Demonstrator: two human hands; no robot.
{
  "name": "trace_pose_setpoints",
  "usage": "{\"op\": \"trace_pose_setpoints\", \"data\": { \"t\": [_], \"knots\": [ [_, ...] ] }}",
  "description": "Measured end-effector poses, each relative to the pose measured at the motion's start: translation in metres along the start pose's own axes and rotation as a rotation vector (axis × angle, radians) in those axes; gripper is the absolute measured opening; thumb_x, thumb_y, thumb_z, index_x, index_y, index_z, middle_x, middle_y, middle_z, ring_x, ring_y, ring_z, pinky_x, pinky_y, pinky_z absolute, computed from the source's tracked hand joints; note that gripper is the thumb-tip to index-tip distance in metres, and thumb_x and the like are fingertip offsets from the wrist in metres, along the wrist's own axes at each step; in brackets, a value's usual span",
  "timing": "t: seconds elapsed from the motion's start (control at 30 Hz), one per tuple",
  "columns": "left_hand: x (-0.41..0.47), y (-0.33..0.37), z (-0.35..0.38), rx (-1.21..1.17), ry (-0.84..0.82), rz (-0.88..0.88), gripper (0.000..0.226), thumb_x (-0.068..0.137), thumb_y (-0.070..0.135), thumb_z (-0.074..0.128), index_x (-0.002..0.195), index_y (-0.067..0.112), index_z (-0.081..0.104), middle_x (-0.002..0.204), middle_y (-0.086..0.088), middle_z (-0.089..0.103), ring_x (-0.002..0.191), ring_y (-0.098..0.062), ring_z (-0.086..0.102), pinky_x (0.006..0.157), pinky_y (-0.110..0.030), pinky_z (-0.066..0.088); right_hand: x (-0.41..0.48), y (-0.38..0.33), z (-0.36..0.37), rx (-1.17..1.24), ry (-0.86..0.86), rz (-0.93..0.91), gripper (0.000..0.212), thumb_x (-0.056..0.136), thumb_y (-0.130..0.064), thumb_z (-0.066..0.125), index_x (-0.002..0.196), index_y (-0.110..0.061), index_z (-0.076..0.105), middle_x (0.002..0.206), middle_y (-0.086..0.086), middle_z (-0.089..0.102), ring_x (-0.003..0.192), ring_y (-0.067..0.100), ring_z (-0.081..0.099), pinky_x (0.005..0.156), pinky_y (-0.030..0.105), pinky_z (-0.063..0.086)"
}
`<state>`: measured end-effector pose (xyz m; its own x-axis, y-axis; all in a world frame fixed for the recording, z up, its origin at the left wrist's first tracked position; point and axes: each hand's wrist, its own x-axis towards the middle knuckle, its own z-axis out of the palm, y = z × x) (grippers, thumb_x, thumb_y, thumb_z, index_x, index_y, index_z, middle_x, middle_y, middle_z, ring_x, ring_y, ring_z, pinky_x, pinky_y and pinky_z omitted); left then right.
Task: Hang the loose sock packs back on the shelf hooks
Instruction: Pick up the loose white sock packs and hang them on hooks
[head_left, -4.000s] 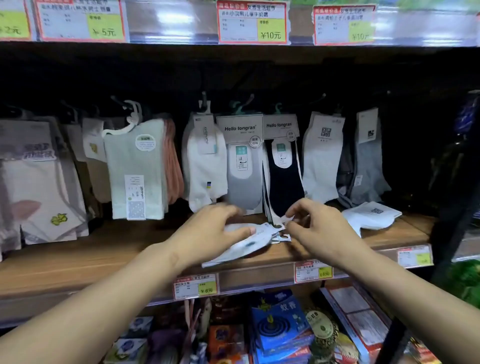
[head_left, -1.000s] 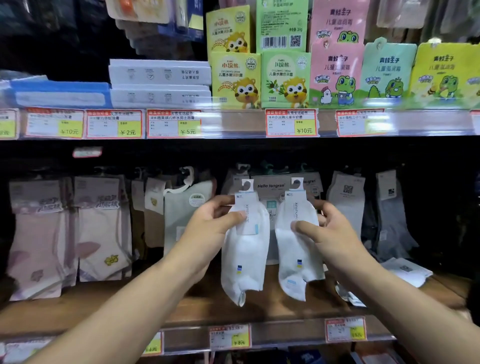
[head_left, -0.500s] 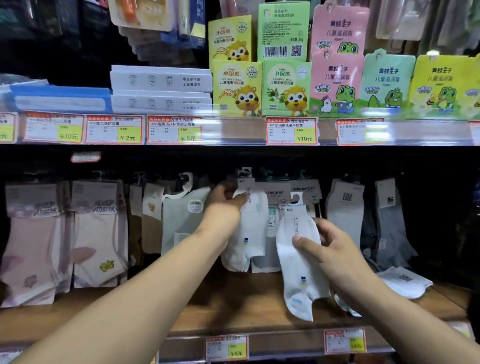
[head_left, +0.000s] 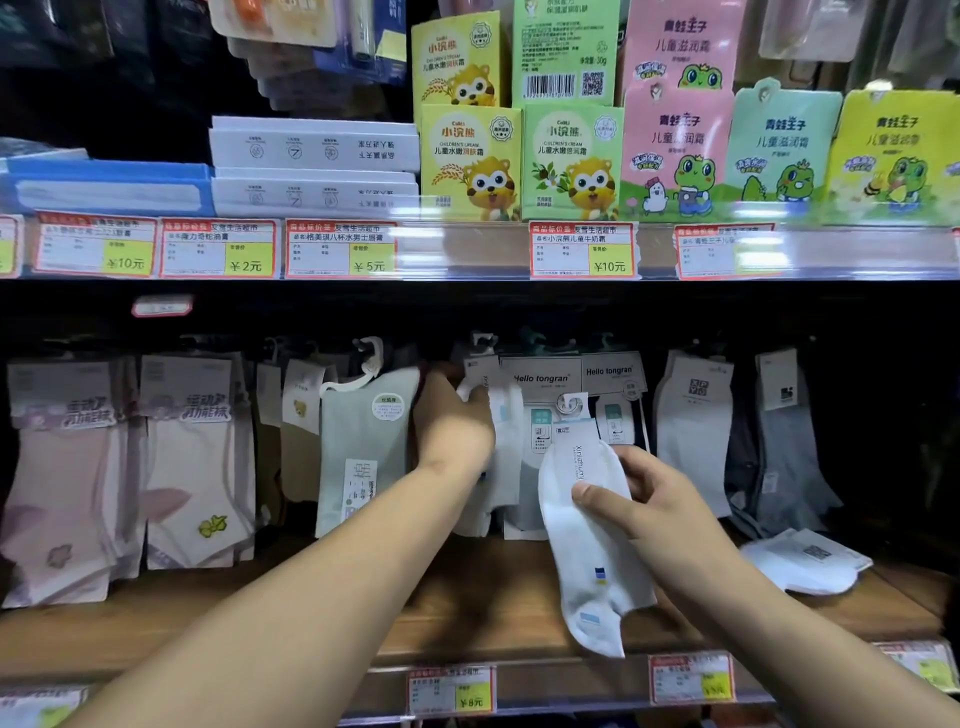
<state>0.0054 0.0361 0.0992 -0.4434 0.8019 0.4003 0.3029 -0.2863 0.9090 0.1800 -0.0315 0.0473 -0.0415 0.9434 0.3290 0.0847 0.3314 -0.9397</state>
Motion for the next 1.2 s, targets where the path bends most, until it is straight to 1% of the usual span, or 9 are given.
{"op": "trace_pose_setpoints", "data": {
  "t": [0.17,0.33,0.47,0.57,0.7,0.87,0.97,1.03,1.2],
  "knots": [
    [-0.008,-0.005,-0.003,0.089,0.041,0.074,0.029,0.093,0.021,0.053,0.12,0.014,0.047,0.117,-0.01,0.063,0.103,-0.033,0.061,0.09,-0.042,0.05,-0.001,0.003,0.003,-0.02,-0.005,-0.001,0.016,0.089,-0.009,0.07,0.102,-0.019,0.071,0.09,0.001,0.081,0.08,0.018,0.075,0.078,0.039,0.057],
    [-0.028,-0.014,-0.001,0.068,0.066,0.233,0.041,0.089,0.025,0.054,0.127,0.013,0.046,0.132,-0.009,0.053,0.123,-0.026,0.049,0.102,-0.037,0.038,-0.001,0.001,0.008,-0.024,-0.008,-0.017,0.017,0.089,-0.012,0.071,0.103,-0.022,0.071,0.093,0.002,0.081,0.089,0.028,0.076,0.086,0.05,0.058],
    [-0.035,-0.014,-0.009,0.094,0.02,0.319,0.057,0.089,0.035,0.049,0.142,0.019,0.037,0.147,-0.003,0.045,0.135,-0.02,0.039,0.111,-0.034,0.032,0.0,-0.002,0.011,-0.029,-0.009,-0.023,0.016,0.092,-0.01,0.067,0.104,-0.021,0.07,0.094,0.001,0.081,0.09,0.027,0.076,0.089,0.052,0.057],
    [-0.046,-0.009,-0.022,0.058,-0.06,0.352,0.055,0.095,0.036,0.044,0.148,0.022,0.032,0.152,0.003,0.041,0.14,-0.013,0.034,0.114,-0.033,0.027,0.004,-0.005,0.016,-0.014,-0.004,-0.024,0.019,0.094,-0.009,0.063,0.107,-0.021,0.07,0.095,0.002,0.081,0.09,0.027,0.076,0.09,0.054,0.057],
    [-0.063,-0.01,-0.042,-0.069,-0.117,0.349,0.039,0.099,0.034,0.044,0.136,0.026,0.044,0.134,0.007,0.055,0.116,0.005,0.05,0.103,-0.03,0.04,0.011,-0.011,0.027,0.027,-0.015,-0.064,0.02,0.095,-0.007,0.061,0.104,-0.024,0.067,0.093,0.002,0.081,0.087,0.028,0.077,0.084,0.051,0.06],
    [-0.068,-0.011,-0.058,-0.19,-0.086,0.316,0.027,0.094,0.04,0.042,0.117,0.03,0.053,0.111,0.006,0.063,0.104,-0.01,0.059,0.092,-0.036,0.048,0.021,-0.018,0.041,0.06,-0.02,-0.114,0.023,0.095,-0.008,0.062,0.108,-0.027,0.061,0.08,-0.008,0.079,0.065,0.005,0.073,0.057,0.021,0.058],
    [-0.065,-0.009,-0.066,-0.243,-0.05,0.301,0.028,0.092,0.041,0.041,0.113,0.029,0.055,0.106,0.006,0.064,0.093,-0.014,0.06,0.083,-0.034,0.049,0.031,-0.022,0.051,0.04,0.029,-0.135,0.033,0.092,-0.009,0.063,0.118,-0.029,0.058,0.1,-0.002,0.076,0.077,0.01,0.074,0.065,0.026,0.06],
    [-0.063,-0.007,-0.069,-0.267,-0.037,0.313,0.029,0.091,0.039,0.041,0.112,0.025,0.056,0.1,0.003,0.065,0.087,-0.012,0.061,0.076,-0.027,0.048,0.038,-0.024,0.057,0.029,0.066,-0.148,0.038,0.092,-0.009,0.062,0.122,-0.031,0.056,0.103,0.002,0.074,0.082,0.017,0.074,0.067,0.029,0.059],
    [-0.056,-0.007,-0.076,-0.298,-0.036,0.309,0.024,0.095,0.034,0.04,0.109,0.023,0.057,0.099,-0.003,0.064,0.086,-0.012,0.062,0.072,-0.023,0.047,0.053,-0.028,0.064,-0.081,0.115,-0.172,0.044,0.091,-0.011,0.058,0.125,-0.038,0.05,0.104,0.005,0.07,0.063,0.018,0.063,0.045,0.02,0.047]
  ]
}}
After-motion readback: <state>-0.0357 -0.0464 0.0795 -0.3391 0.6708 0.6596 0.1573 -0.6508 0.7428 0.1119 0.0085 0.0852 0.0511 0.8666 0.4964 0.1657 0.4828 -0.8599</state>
